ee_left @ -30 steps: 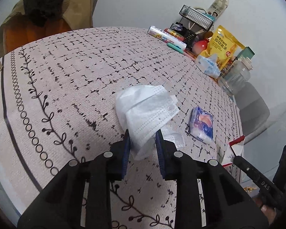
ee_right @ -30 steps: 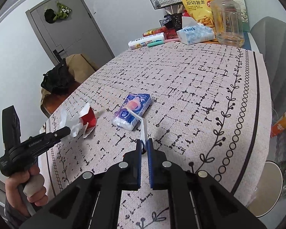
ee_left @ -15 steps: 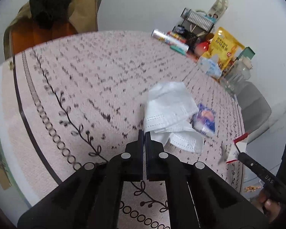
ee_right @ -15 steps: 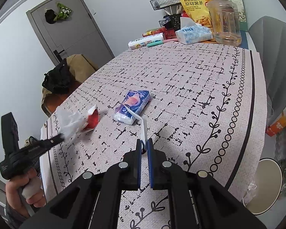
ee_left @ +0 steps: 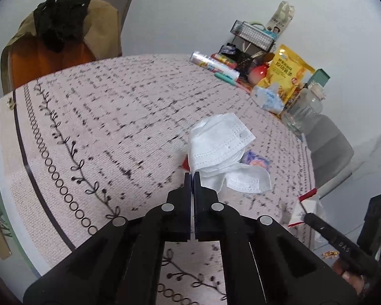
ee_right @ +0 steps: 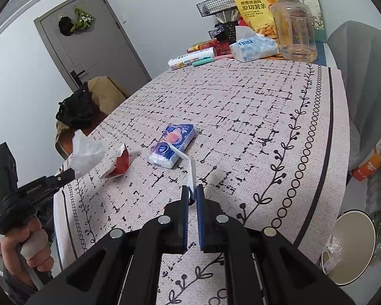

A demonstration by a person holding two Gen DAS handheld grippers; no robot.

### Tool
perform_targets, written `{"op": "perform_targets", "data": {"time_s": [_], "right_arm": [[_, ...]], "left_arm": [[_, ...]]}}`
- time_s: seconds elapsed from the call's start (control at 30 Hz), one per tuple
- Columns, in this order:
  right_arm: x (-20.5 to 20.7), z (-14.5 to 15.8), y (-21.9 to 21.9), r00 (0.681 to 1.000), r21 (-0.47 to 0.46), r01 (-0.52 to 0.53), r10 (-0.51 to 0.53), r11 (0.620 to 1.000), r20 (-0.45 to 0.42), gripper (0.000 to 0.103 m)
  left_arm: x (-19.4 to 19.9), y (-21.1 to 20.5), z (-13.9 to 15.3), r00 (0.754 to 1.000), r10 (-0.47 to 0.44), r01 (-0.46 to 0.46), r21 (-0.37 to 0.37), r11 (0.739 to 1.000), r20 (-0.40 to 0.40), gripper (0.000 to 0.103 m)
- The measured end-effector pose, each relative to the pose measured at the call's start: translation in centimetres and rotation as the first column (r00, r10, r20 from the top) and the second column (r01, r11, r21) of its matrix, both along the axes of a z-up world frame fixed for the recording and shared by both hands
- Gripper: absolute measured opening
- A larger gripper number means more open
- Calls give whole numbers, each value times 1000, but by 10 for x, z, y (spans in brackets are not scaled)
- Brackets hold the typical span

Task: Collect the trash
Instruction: 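Carry the straw and mask over the bin and open the right tool to drop the straw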

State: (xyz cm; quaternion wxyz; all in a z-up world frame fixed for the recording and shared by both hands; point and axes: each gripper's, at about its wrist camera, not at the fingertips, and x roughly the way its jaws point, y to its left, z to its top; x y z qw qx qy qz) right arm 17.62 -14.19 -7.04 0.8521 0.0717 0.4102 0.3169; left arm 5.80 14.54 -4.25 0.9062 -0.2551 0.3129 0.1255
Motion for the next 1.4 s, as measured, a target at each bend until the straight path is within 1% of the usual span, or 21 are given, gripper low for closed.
{"op": "perform_targets", "data": {"time_s": [0.17,0.37,0.57,0.77,1.0,1.17,1.2,1.4], "right_arm": [[2,4,-16,1000,18,19,-19,1000,8,7],[5,10,-45,998,21,64,-64,998,18,7],[8,12,-88,989,14,145,-145,989,22,7],[9,4,-134,972,9,235,-235,972,8,7],[10,-8,-186,946,21,323,-323,946,-14,7],[13,-25,-231,915,27,402,-401,915,-44,7],[13,-29,-237,910,27,414,-412,910,-50,7],[22,-66,-288,854,14,511,-506,859,-121,7]], "left_arm": [[15,-19,17,999,-46,46,15,999,27,2],[46,-61,27,990,-137,136,32,990,42,2],[77,-116,25,968,-251,249,33,968,34,2],[104,-173,20,933,-360,360,42,932,5,2],[129,-230,9,891,-452,453,48,890,-42,2],[144,-269,3,860,-506,510,58,858,-71,2],[149,-280,0,849,-521,526,58,848,-82,2],[165,-324,-19,804,-578,588,50,807,-139,2]]}}
